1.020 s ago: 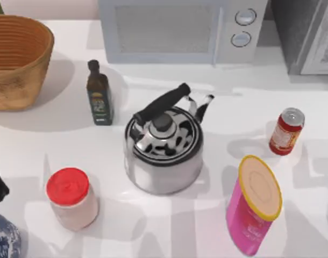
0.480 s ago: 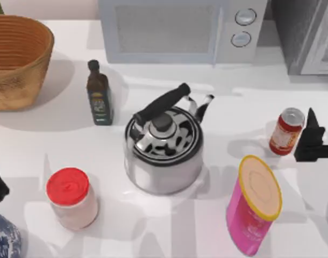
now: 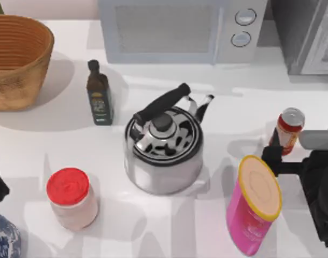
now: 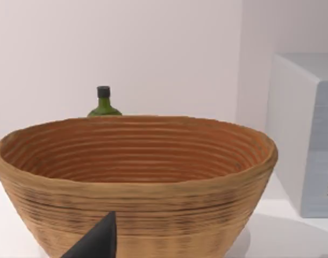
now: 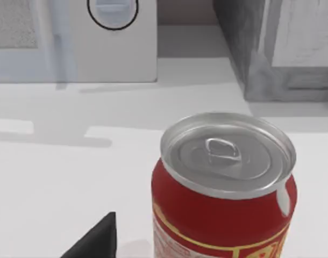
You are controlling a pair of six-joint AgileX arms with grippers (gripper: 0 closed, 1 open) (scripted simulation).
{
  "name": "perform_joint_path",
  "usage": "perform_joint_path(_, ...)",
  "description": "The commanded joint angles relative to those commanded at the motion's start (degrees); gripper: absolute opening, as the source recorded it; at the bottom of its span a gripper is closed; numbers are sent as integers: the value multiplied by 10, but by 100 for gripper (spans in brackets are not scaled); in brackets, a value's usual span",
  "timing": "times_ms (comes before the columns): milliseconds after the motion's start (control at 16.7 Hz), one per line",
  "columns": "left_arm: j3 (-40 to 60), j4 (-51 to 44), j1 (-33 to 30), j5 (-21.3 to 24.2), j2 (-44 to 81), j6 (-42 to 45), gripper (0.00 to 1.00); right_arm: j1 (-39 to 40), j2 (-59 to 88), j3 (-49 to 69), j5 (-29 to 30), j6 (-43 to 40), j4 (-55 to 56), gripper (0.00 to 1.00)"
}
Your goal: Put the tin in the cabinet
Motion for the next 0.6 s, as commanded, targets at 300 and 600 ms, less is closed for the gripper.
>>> perform_joint_path(300, 0, 0, 0, 0, 0, 0, 100, 31, 100, 10, 29, 10, 79, 100)
perform_joint_path(600, 0, 0, 0, 0, 0, 0, 100, 33, 106, 11, 30, 10, 83, 100)
